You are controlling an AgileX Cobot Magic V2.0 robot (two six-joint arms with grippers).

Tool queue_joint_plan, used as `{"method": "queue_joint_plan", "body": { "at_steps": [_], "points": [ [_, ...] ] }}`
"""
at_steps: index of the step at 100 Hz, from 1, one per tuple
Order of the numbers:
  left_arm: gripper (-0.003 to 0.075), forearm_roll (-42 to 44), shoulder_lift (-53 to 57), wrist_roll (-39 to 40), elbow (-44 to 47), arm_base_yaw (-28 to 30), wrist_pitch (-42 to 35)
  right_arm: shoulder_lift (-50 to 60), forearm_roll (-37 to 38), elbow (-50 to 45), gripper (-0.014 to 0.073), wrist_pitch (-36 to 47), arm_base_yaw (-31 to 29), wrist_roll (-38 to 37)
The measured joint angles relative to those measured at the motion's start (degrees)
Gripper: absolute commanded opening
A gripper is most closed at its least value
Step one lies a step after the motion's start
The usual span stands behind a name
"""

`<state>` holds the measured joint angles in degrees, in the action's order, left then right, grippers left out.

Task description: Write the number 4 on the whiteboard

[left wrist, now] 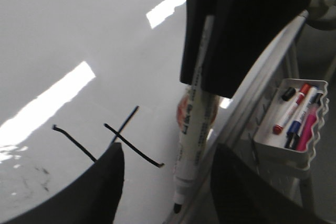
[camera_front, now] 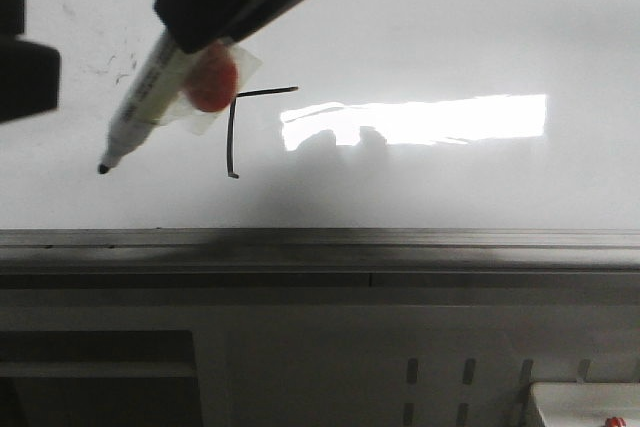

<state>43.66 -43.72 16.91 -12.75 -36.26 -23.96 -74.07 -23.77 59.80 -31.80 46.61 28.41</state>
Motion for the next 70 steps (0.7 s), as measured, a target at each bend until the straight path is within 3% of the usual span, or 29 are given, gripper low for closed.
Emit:
{"method": "queue_joint_plan", "body": {
  "at_steps": [29,70],
  "points": [
    [0.0321,0.28,-8.64,0.26,-3.08,-0.88,-1.15,0.00,0.22,0.93,-0.0064,1.02,4.15,0.00],
    [0.0002,1.45,-9.25,0.06,-3.42,-1.00,-1.92,0.00,1.14,1.11,-0.0064,1.79,3.96,0.00]
  ]
}}
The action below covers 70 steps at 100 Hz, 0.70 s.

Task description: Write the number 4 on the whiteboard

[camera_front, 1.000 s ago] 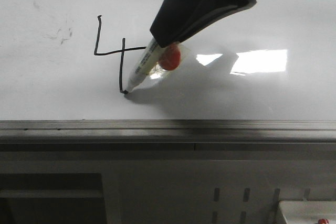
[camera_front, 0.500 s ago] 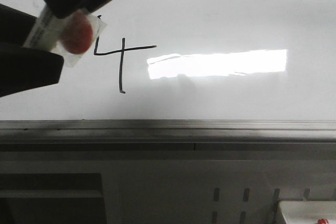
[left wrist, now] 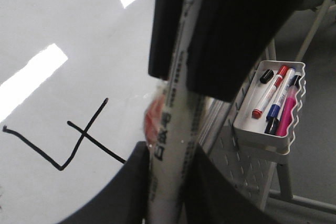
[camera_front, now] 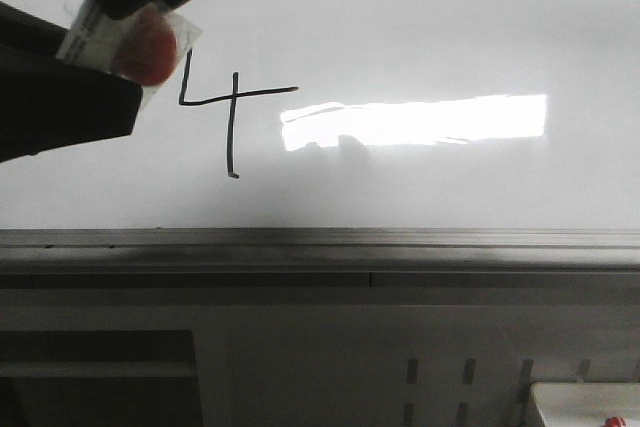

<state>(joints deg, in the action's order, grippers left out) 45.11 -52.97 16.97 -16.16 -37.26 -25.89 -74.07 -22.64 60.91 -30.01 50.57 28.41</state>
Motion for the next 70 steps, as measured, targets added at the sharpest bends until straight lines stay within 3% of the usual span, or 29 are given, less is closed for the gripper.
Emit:
{"method": "queue_joint_plan", "body": {
  "at_steps": [7,12,19,26,27,35,44,61,70],
  "points": [
    [-0.0020,1.10,0.00,-0.75,0.00,0.00,0.00,0.00,0.00,0.10,-0.0056,-0.23,0.00,0.00],
    [-0.0020,1.33,-0.09,-1.02,0.00,0.00,0.00,0.00,0.00,0.10,-0.0001,-0.35,0.00,0.00],
    [-0.0020,1.37,-0.09,-1.02,0.00,-0.09,-0.13,0.00,0.00,0.10,0.0192,-0.22,0.00,0.00],
    [-0.0020,0.75,-0.09,-0.57,-0.03,-0.09,-0.22,0.00,0.11,0.10,0.0449,0.31,0.00,0.00],
    [-0.0020,0.59,-0.09,-0.42,-0.03,-0.09,-0.22,0.00,0.12,0.10,0.0518,0.46,0.00,0.00],
    [-0.0020,-0.37,-0.09,1.67,-0.13,-0.09,0.49,0.00,0.51,0.10,0.0666,2.34,0.00,0.00],
    [-0.0020,-4.46,-0.09,5.74,-0.13,-0.09,3.36,0.27,1.02,0.10,0.0638,5.81,-0.57,0.00],
    [-0.0020,-26.46,-0.33,9.94,-3.04,0.13,18.77,4.01,1.24,0.10,0.0562,10.49,-3.59,0.00],
    [-0.0020,-32.82,-1.38,10.50,-4.99,0.24,22.70,5.83,1.24,0.10,0.0546,11.03,-5.00,0.00]
  ]
}}
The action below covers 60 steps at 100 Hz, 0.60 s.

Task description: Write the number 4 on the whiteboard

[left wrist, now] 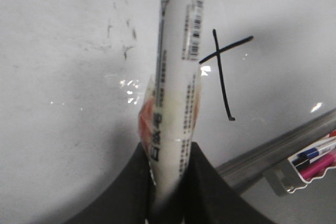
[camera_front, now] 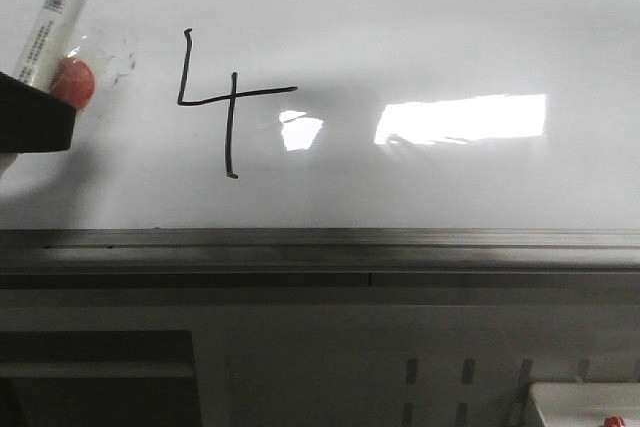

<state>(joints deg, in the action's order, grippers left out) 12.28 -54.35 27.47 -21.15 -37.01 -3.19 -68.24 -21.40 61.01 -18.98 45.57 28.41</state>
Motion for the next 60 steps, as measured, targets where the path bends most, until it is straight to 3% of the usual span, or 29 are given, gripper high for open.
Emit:
{"method": "queue_joint_plan", "body": {
  "at_steps": [33,60],
  "points": [
    [-0.0020,-15.48,-6.95,0.28,-4.78,0.00,2.75,0.85,0.00,0.00,0.0541,0.14,-0.73,0.00],
    [-0.0020,-17.94,-10.13,0.37,-5.04,0.00,1.48,0.85,0.00,0.00,0.0541,-0.08,-0.73,0.00]
  ]
}}
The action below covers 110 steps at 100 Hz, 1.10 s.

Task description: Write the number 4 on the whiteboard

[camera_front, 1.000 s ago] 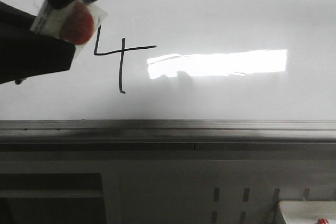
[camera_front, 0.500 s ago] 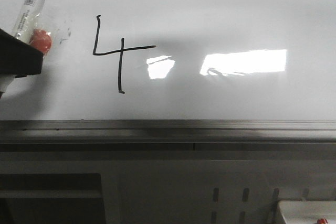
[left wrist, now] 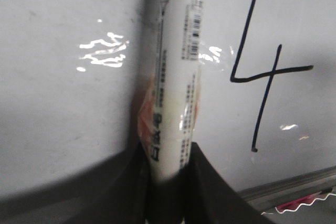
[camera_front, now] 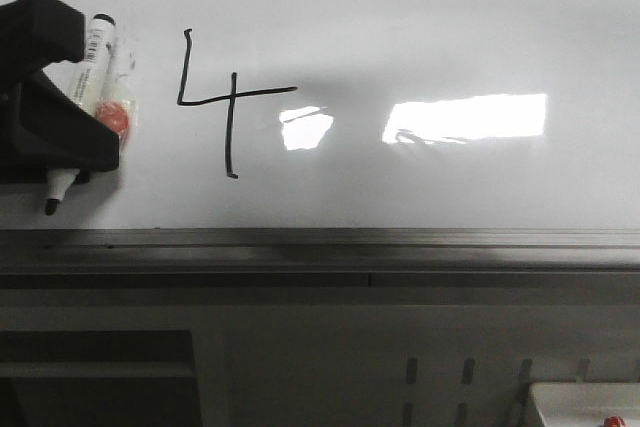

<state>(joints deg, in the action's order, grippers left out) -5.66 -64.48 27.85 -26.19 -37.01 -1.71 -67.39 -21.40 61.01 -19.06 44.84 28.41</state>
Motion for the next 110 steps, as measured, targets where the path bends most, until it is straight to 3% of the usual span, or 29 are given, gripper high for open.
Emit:
{"method": "queue_joint_plan", "body": {
  "at_steps": [55,64,77,84,103,110],
  "points": [
    [-0.0014,2.77,-0.08,0.00,-0.26,3.04,-2.14,0.00,0.00,0.00,0.0541,-0.13,0.00,0.00],
    [0.0088,3.25,-0.08,0.00,-0.26,3.04,-2.43,0.00,0.00,0.00,0.0541,-0.13,0.00,0.00],
    [0.0401,3.36,-0.08,0.00,-0.26,3.08,-3.53,0.00,0.00,0.00,0.0541,-0.13,0.00,0.00],
    [0.0505,3.36,0.05,0.00,-0.36,3.08,-4.00,0.00,0.00,0.00,0.0541,-0.13,0.00,0.00],
    [0.0501,3.10,1.09,0.00,-0.69,3.08,-4.71,0.00,0.00,0.00,0.0540,-0.15,0.00,0.00],
    [0.0474,3.21,2.38,0.00,-0.69,3.17,-4.02,0.53,0.00,0.00,0.0478,-0.25,-0.22,0.00]
  ]
}}
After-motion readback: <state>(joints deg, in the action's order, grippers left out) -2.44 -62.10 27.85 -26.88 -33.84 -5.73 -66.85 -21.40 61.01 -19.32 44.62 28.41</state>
